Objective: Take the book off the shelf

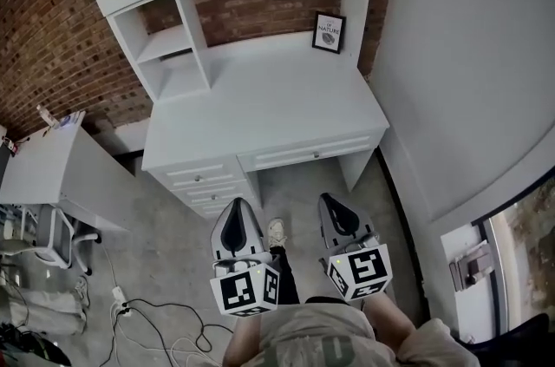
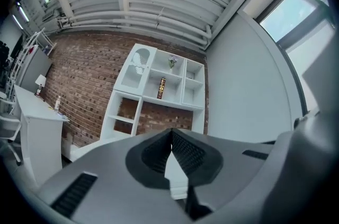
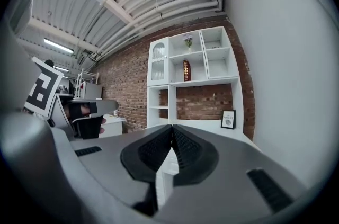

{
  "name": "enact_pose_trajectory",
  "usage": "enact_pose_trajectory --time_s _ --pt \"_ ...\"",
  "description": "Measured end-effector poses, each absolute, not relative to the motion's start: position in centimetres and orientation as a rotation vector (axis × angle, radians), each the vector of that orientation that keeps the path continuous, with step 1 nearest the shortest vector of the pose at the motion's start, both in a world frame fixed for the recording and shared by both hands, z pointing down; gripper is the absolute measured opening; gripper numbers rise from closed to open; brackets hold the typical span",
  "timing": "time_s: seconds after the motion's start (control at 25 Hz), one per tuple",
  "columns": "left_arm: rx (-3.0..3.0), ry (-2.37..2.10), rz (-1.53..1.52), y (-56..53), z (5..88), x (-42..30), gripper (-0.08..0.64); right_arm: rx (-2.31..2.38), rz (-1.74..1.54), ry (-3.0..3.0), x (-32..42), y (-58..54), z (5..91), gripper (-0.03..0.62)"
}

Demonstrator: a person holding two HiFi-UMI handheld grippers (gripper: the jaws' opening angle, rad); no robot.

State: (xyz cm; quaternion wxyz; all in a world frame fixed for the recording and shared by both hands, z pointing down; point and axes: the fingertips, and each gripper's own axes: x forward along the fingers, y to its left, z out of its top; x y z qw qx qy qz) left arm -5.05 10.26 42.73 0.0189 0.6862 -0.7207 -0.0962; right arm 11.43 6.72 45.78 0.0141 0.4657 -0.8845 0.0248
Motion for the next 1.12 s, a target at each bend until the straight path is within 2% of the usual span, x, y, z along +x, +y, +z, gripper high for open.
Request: enact_pose_trajectory --time_s 0.36,0.68,1.12 --pt "2.075 -2.317 -0.290 -6.9 40.6 -14.5 0.013 1.399 -0.019 -2.794 3.0 -11.0 42.4 0.015" --pt "2.148 -2.324 -0.368 -23.9 35.3 -22.1 0.014 1.425 -0.089 -2.845 -5.2 -28.2 37.5 0.015" --pt "2.166 -2.249 -0.367 -32.9 34.9 -21.8 0.014 1.475 -0.032 -2.848 -5.2 -36.5 36.1 0.015"
